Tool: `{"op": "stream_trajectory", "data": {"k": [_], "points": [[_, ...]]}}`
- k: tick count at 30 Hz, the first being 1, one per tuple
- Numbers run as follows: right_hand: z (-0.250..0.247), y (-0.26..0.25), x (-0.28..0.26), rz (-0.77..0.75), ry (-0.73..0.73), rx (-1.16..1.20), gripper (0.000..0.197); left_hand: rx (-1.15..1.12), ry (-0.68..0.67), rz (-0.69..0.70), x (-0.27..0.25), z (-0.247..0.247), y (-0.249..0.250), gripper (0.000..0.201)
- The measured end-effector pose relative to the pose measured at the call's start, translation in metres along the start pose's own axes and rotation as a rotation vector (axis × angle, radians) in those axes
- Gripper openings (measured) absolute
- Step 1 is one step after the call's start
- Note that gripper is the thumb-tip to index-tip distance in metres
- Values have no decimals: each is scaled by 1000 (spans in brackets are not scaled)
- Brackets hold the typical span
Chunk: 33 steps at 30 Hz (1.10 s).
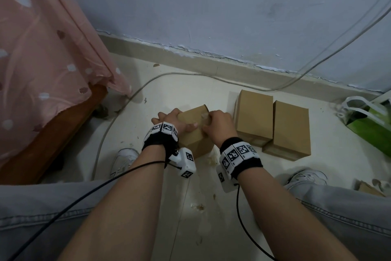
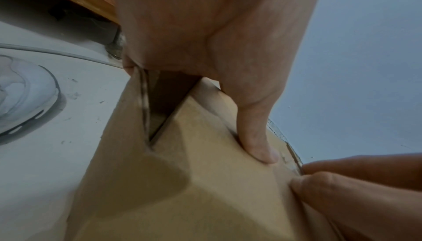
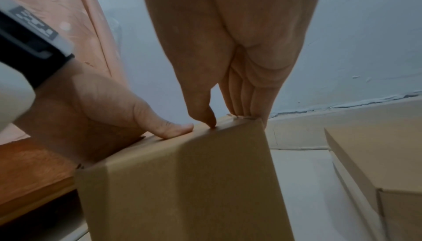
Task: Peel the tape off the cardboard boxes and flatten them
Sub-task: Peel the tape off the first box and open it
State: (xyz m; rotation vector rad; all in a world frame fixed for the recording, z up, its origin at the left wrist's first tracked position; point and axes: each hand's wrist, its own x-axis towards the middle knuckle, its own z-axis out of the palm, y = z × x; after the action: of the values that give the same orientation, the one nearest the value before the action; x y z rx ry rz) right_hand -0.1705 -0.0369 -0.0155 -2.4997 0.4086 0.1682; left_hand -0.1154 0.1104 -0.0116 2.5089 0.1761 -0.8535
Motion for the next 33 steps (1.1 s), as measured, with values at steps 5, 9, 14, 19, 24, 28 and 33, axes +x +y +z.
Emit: {"op": "stream_trajectory", "data": {"k": [5,9,14,19,24,28,33], "points": [[4,-3,-1,23,24,-43,18,0,5,-4,0,0,-1,80],[3,3,0,27,37,1,27,4,-5,-7,1,0,-1,81],[0,3,-2,30,-24,79,27,13,-1,-2,2,-1,0,80],[-2,1,-3,30,-10,38,26,17,-3,-3,2,0,0,80],[-1,-6,-3,29,9,-40,14,19,2,-1,3,0,0,78],[2,-2,-3,34,46,-66,26,8,-3,-1,2,0,0,78],[-8,7,-5,48,75,71,30,2,-7,0,3,1,-1,79]]}}
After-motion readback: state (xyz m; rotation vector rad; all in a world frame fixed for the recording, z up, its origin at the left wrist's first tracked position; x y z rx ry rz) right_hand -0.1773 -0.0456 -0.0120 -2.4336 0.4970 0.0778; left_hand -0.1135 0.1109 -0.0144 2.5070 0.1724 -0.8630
